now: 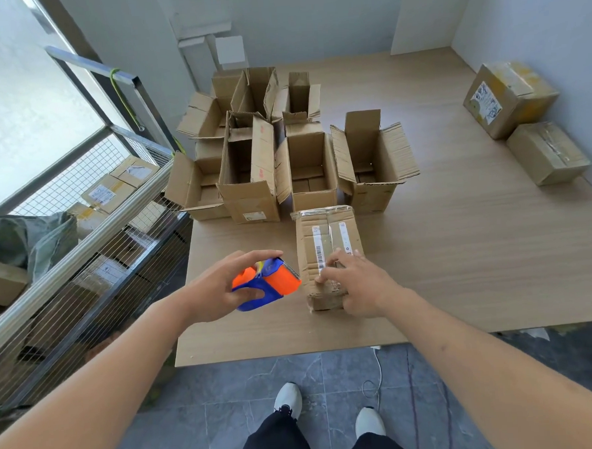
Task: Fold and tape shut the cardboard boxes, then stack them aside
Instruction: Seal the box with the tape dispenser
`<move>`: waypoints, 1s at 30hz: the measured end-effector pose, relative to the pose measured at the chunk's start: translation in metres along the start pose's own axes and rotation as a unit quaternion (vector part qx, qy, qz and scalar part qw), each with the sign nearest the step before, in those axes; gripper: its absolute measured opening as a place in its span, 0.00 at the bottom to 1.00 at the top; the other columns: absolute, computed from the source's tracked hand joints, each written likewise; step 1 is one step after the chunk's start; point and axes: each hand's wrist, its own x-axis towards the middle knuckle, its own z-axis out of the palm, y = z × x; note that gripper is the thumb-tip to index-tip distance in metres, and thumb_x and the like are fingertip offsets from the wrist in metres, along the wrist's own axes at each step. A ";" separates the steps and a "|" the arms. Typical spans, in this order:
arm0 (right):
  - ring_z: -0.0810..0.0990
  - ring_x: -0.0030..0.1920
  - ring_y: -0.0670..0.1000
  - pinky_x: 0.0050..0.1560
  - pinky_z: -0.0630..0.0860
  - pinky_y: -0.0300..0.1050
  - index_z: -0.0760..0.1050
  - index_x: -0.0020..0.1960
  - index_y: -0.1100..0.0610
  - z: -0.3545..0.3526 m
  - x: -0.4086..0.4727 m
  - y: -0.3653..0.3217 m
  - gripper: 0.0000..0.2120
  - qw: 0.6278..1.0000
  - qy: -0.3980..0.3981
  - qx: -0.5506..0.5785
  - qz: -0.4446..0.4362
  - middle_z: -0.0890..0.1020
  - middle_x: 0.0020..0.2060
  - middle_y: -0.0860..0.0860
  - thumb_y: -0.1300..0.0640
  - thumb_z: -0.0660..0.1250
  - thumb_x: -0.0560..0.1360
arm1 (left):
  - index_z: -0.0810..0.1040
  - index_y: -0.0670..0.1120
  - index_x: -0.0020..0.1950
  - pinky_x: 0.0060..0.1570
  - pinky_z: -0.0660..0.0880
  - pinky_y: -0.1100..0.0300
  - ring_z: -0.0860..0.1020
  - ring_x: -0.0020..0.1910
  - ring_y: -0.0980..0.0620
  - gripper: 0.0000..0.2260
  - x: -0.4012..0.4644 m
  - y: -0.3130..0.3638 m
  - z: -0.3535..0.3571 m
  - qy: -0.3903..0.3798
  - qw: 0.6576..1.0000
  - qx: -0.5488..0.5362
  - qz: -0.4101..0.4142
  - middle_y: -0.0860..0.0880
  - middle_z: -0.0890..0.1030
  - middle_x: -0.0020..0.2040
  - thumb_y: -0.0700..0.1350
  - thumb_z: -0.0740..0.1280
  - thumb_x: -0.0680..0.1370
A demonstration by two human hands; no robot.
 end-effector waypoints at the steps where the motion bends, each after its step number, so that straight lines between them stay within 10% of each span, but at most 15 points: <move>1: 0.58 0.80 0.55 0.81 0.51 0.55 0.76 0.66 0.43 -0.006 0.001 0.000 0.22 0.998 0.011 0.058 -0.004 0.68 0.72 0.46 0.62 0.66 0.77 | 0.65 0.70 0.74 0.64 0.75 0.45 0.73 0.63 0.54 0.32 -0.001 0.001 0.001 -0.001 1.000 -0.003 0.001 0.56 0.73 0.66 0.42 0.72 0.79; 5: 0.79 0.64 0.43 0.67 0.76 0.49 0.80 0.65 0.43 -0.027 -0.002 -0.015 0.13 0.927 0.031 0.374 -0.013 0.82 0.61 0.42 0.49 0.69 0.81 | 0.66 0.67 0.75 0.64 0.74 0.44 0.73 0.66 0.52 0.32 0.000 0.006 0.005 -0.009 1.000 -0.014 0.016 0.57 0.74 0.68 0.40 0.72 0.79; 10: 0.86 0.52 0.53 0.55 0.84 0.54 0.84 0.59 0.55 -0.033 0.001 -0.033 0.09 0.892 0.063 0.445 -0.039 0.87 0.49 0.52 0.56 0.71 0.80 | 0.68 0.64 0.75 0.64 0.76 0.48 0.74 0.66 0.54 0.32 0.004 0.020 0.008 -0.027 0.998 -0.038 0.035 0.59 0.75 0.67 0.39 0.73 0.78; 30: 0.87 0.41 0.52 0.47 0.85 0.49 0.85 0.48 0.57 -0.020 -0.017 -0.007 0.05 0.910 0.134 0.393 -0.011 0.86 0.40 0.52 0.66 0.74 0.76 | 0.56 0.77 0.75 0.60 0.74 0.45 0.74 0.57 0.51 0.33 0.012 0.036 0.030 -0.063 0.994 0.082 0.027 0.55 0.73 0.60 0.49 0.69 0.82</move>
